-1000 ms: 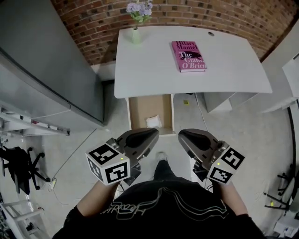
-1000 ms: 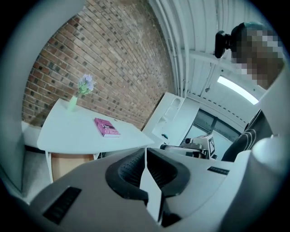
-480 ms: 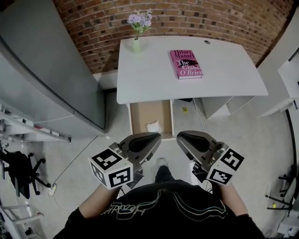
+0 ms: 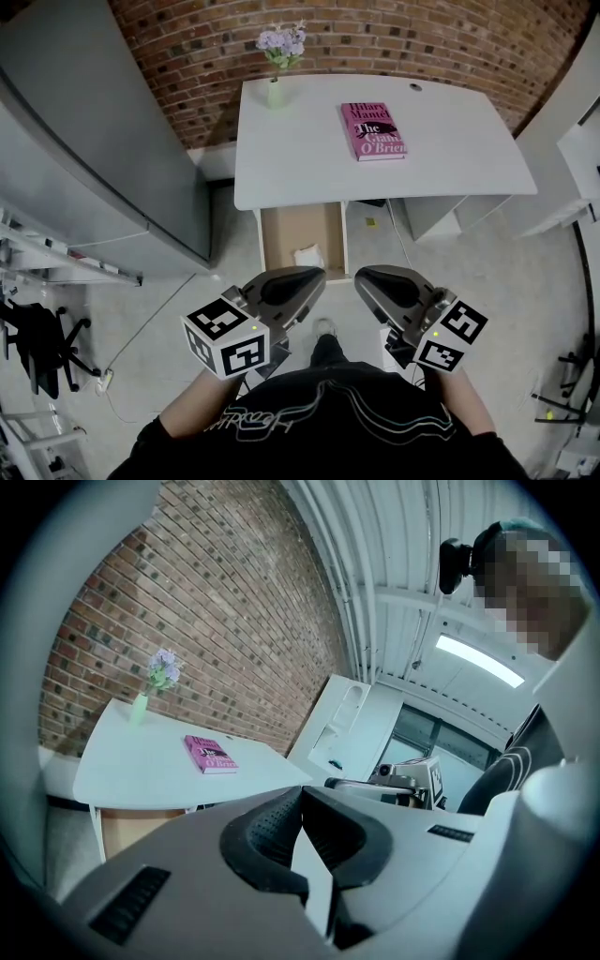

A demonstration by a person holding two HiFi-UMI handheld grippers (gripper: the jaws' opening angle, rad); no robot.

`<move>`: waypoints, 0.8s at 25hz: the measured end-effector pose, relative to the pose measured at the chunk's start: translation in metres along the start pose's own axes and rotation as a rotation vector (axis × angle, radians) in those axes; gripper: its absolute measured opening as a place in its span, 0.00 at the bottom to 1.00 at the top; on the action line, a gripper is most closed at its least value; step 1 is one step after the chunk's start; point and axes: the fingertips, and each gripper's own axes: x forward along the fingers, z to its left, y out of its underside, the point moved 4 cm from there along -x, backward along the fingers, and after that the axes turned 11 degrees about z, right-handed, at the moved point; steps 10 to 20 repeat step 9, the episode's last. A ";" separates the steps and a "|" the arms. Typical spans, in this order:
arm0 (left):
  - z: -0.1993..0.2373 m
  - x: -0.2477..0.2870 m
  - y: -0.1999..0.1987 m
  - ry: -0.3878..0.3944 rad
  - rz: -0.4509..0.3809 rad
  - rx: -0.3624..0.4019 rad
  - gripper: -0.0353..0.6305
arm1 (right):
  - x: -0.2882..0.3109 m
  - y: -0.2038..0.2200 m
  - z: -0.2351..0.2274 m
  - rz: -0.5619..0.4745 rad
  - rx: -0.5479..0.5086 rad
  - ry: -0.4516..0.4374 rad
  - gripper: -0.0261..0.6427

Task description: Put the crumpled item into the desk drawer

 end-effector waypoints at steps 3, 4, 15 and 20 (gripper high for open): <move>0.002 0.002 0.001 0.002 0.001 -0.005 0.09 | 0.001 0.001 -0.002 0.000 0.002 0.003 0.11; 0.002 0.003 0.002 0.002 0.001 -0.007 0.09 | 0.000 0.002 -0.003 0.000 0.002 0.003 0.11; 0.003 0.011 0.004 -0.001 0.004 -0.005 0.09 | -0.003 0.006 -0.009 0.001 0.002 0.006 0.11; 0.003 0.011 0.004 -0.001 0.004 -0.005 0.09 | -0.003 0.006 -0.009 0.001 0.002 0.006 0.11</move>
